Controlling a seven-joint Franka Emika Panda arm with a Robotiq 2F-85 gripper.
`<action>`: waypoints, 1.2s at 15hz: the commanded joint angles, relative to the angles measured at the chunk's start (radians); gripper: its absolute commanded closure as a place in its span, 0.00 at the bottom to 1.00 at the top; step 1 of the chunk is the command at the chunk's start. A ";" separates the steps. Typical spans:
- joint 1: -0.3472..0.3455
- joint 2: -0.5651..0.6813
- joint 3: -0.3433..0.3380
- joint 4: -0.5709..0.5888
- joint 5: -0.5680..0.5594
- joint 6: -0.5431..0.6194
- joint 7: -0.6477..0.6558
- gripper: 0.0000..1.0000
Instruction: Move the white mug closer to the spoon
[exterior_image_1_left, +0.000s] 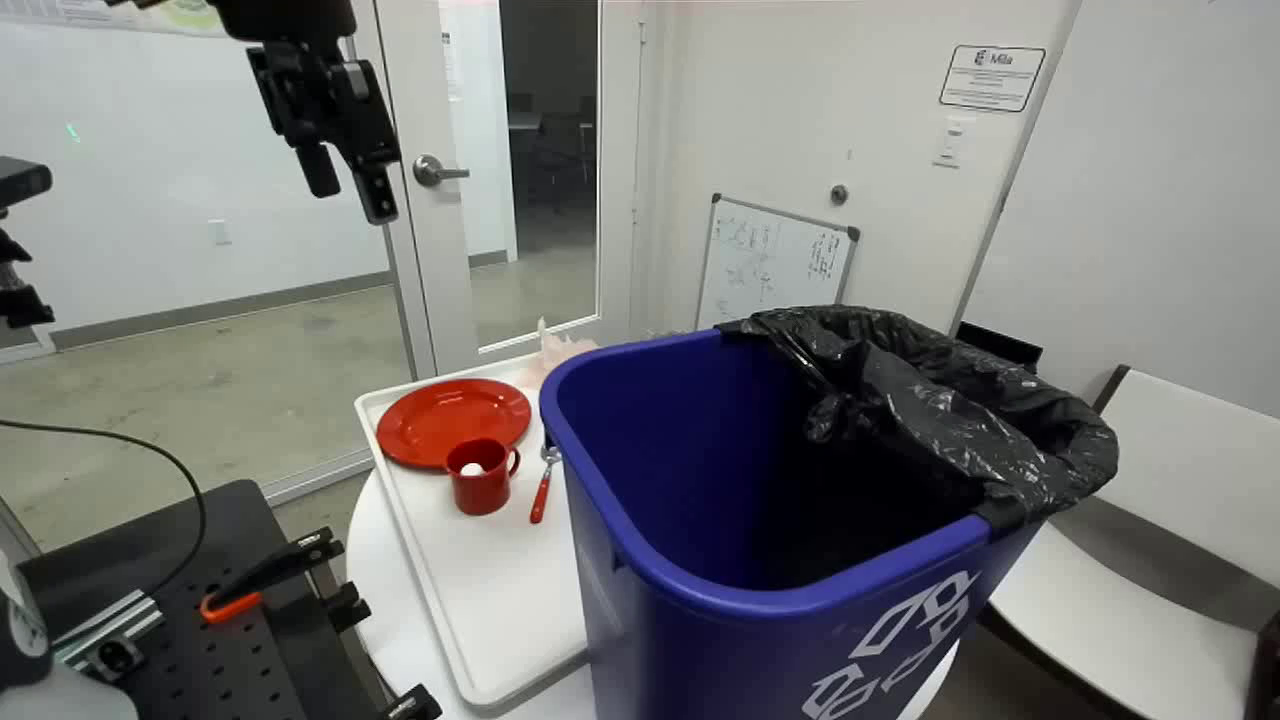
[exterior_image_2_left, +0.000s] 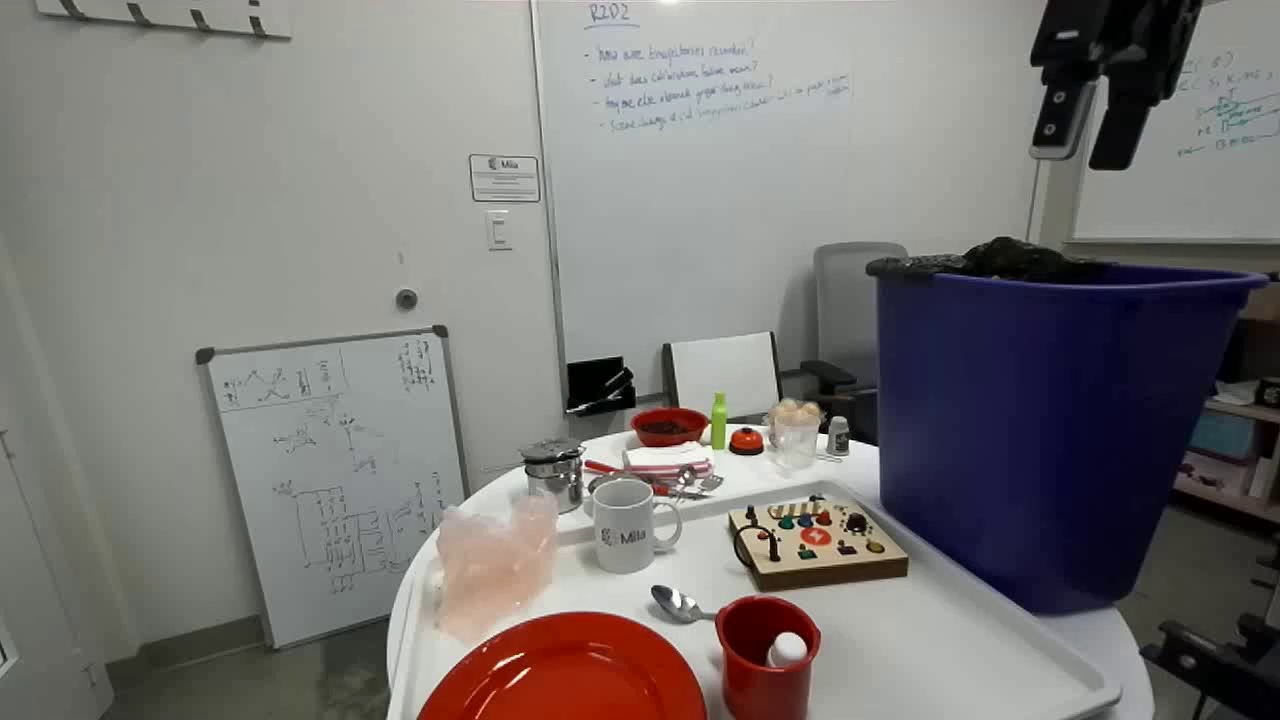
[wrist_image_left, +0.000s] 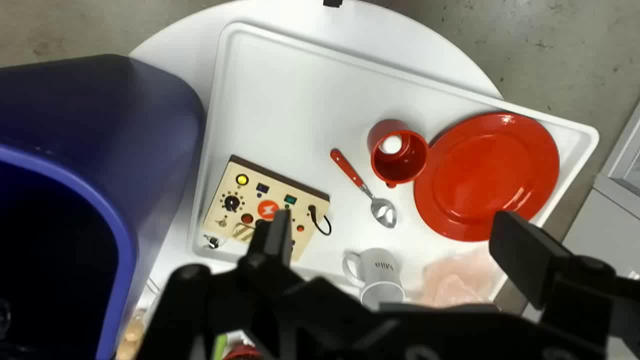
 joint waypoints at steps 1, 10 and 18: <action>-0.002 0.002 0.001 -0.009 0.001 -0.008 -0.002 0.00; 0.000 0.000 0.003 0.005 -0.010 -0.023 -0.013 0.00; -0.114 0.359 0.107 0.158 -0.039 0.246 0.196 0.00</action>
